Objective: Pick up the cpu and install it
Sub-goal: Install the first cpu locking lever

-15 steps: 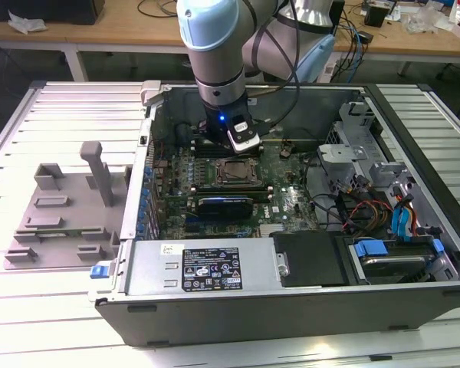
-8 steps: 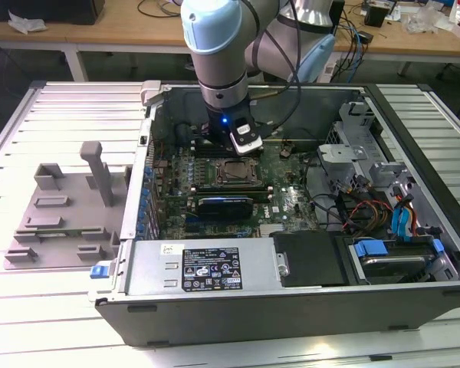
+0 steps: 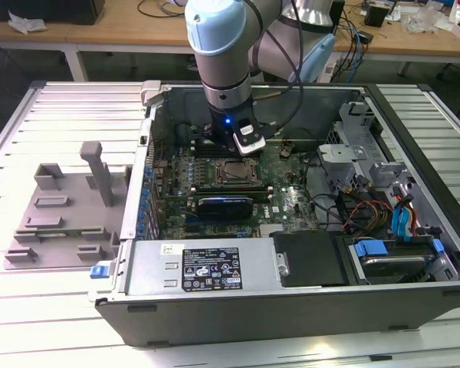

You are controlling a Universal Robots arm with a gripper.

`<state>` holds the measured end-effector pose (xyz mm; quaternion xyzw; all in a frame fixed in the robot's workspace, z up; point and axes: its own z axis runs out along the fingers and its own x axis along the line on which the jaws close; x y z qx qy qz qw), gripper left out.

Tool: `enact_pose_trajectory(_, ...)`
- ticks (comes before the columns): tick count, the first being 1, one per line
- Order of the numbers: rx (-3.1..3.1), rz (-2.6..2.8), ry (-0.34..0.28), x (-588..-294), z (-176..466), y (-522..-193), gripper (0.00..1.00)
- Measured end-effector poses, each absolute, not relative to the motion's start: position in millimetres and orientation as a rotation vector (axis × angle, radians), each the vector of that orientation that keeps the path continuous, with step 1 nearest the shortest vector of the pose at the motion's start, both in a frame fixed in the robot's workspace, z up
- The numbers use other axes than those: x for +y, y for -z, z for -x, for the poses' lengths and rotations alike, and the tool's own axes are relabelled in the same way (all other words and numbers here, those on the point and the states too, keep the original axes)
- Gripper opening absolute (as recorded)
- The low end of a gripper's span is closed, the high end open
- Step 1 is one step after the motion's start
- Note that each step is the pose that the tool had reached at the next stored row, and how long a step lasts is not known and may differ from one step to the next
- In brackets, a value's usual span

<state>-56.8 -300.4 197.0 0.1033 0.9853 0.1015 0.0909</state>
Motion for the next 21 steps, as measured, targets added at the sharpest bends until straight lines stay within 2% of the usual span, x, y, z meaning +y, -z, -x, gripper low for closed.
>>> enact_pose_trajectory(12, 2.928, -0.307, -0.307, -301, 53, -208, 0.11)
enact_pose_trajectory(16, 2.930, -0.299, -0.221, -301, 53, -210, 0.11)
enact_pose_trajectory(21, 2.930, -0.298, -0.216, -313, 61, -210, 0.11)
